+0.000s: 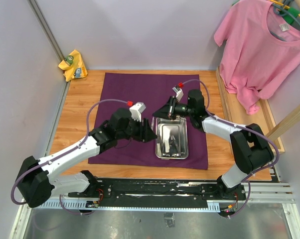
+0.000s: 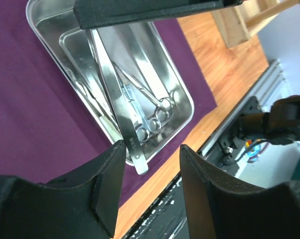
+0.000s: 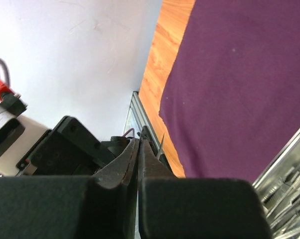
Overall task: Open and lay out the surgical kit
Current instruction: Pick up the medical item from the container, then place the medical item in the surgical kit.
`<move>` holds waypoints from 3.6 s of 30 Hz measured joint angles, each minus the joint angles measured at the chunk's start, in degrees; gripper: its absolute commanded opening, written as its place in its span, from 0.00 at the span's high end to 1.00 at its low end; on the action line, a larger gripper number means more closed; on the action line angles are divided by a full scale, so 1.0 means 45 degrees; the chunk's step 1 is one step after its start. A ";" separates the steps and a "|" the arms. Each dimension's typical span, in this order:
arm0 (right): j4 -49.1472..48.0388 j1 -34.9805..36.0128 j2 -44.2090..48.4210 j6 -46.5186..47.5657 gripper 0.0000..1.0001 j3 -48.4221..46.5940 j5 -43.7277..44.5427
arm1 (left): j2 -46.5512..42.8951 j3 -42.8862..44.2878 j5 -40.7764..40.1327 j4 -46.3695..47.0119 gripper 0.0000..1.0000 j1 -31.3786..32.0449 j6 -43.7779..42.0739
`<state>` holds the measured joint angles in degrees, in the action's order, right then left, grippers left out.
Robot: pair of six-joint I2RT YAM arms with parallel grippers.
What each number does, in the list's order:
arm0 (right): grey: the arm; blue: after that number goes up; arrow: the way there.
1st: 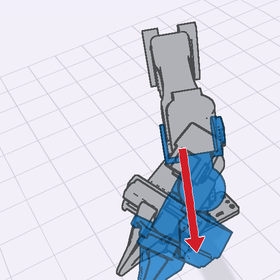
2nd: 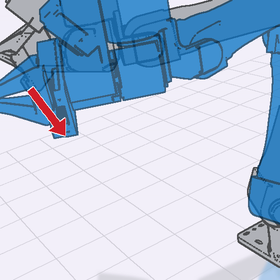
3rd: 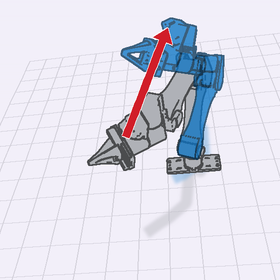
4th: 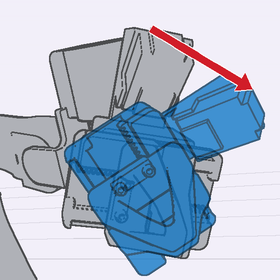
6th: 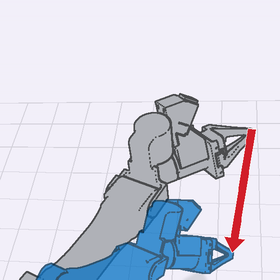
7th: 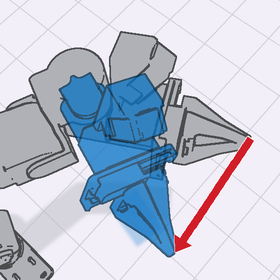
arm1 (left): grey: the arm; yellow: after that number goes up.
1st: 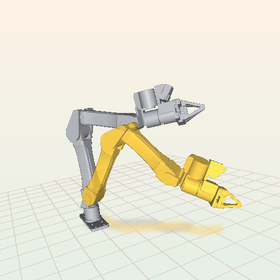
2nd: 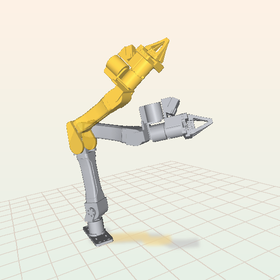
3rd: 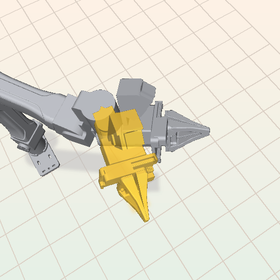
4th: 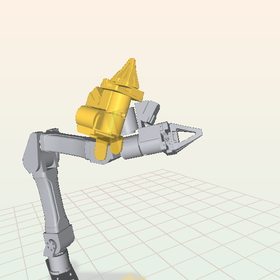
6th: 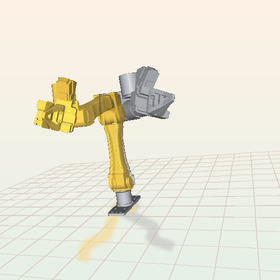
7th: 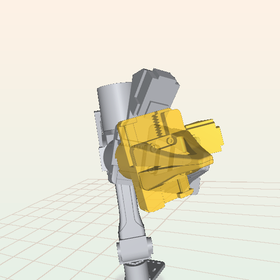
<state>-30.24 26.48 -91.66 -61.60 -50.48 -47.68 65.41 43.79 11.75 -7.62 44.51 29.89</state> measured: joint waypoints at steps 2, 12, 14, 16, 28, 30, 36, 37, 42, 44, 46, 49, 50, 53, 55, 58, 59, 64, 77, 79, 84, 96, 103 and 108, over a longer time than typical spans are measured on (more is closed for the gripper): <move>-0.0593 0.0000 -0.0019 -0.0243 0.99 0.0097 -0.0233 | -0.0248 -0.0160 0.0695 0.0243 0.49 -0.0253 0.0092; -0.5843 0.0000 -0.1005 -0.2939 0.99 0.0908 -0.1190 | -0.0840 -0.1078 0.3371 0.1511 0.62 -0.1559 0.0729; -0.7077 -0.0010 -0.1472 -0.3769 0.99 0.1005 -0.1307 | -0.0874 -0.1166 0.3682 0.1666 0.70 -0.1681 0.0855; -0.7946 -0.0015 -0.1821 -0.4415 0.99 0.1039 -0.1360 | -0.0894 -0.1166 0.3847 0.1724 0.78 -0.1724 0.0908; -0.9952 -0.0257 -0.2118 -0.5595 0.78 0.1161 -0.1540 | -0.0903 -0.1166 0.3837 0.1763 1.00 -0.1957 0.1127; -0.9743 -0.0257 -0.2108 -0.5493 0.64 0.1161 -0.1540 | -0.0884 -0.1146 0.3604 0.1525 1.00 -0.1962 0.1073; -0.4993 -0.0525 -0.1098 -0.3036 0.32 0.1088 -0.1248 | -0.0248 -0.0228 0.2380 -0.0228 1.00 -0.2069 0.0559; -0.3560 -0.0646 -0.0743 -0.2273 0.27 0.0947 -0.1025 | -0.0155 0.0039 0.2142 -0.0466 1.00 -0.2093 0.0452; 0.3094 -0.1132 0.0840 0.1530 0.14 -0.0695 0.0787 | 0.0476 0.1365 0.0777 -0.1282 1.00 -0.2278 0.0053; 0.5251 -0.1287 0.1549 0.2837 0.13 -0.1350 0.1700 | 0.1137 0.2079 0.0160 -0.1608 1.00 -0.2443 -0.0136; 0.6907 -0.1389 0.2336 0.3876 0.12 -0.1666 0.2560 | 0.2312 0.3191 -0.0549 -0.2035 1.00 -0.2817 -0.0393; 0.8714 -0.1399 0.3332 0.5032 0.10 -0.1758 0.3458 | 0.4347 0.4886 -0.1579 -0.2356 1.00 -0.3638 -0.0797; 0.9214 -0.1399 0.3575 0.5294 0.10 -0.1758 0.3672 | 0.5236 0.5668 -0.1919 -0.2540 1.00 -0.4017 -0.0942; 1.0574 -0.1399 0.4221 0.6071 0.09 -0.1749 0.4250 | 0.7427 0.7422 -0.2715 -0.2841 1.00 -0.5081 -0.1200; 1.1089 -0.1399 0.4546 0.6397 0.09 -0.1724 0.4435 | 0.8830 0.8578 -0.3313 -0.3167 1.00 -0.5717 -0.1365; 1.1594 -0.1399 0.4954 0.6795 0.09 -0.1647 0.4561 | 1.0647 1.0292 -0.4124 -0.3755 1.00 -0.6363 -0.1724; 1.1725 -0.1399 0.5056 0.6907 0.09 -0.1598 0.4580 | 1.1380 1.1162 -0.4391 -0.4104 1.00 -0.6533 -0.1933; 1.2211 -0.1404 0.5183 0.7305 0.09 -0.1297 0.4595 | 1.3916 1.4430 -0.5231 -0.4954 1.00 -0.7019 -0.2773; 1.2288 -0.1617 0.4600 0.7689 0.09 -0.1146 0.4328 | 1.5450 1.5698 -0.6256 -0.5945 1.00 -0.8247 -0.4221; 1.2211 -0.1617 0.4405 0.7689 0.09 -0.1146 0.4260 | 1.5557 1.5698 -0.6271 -0.5974 1.00 -0.8247 -0.4362; 1.2016 -0.1617 0.4197 0.7684 0.09 -0.1132 0.4163 | 1.5781 1.5693 -0.6334 -0.5979 1.00 -0.8179 -0.4697; 1.1876 -0.1617 0.4031 0.7679 0.09 -0.1122 0.4031 | 1.5732 1.5538 -0.6591 -0.5935 0.70 -0.8174 -0.5129; 1.1812 -0.1617 0.4031 0.7684 0.09 -0.1103 0.4027 | 1.5421 1.5300 -0.6586 -0.6042 0.64 -0.8184 -0.5105; 1.1822 -0.1617 0.4031 0.7679 0.10 -0.1030 0.4031 | 1.4712 1.4858 -0.6348 -0.6096 0.64 -0.8184 -0.4707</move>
<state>22.96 19.20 -73.52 -27.05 -55.11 -29.54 131.61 110.65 -16.82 -35.05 7.68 8.71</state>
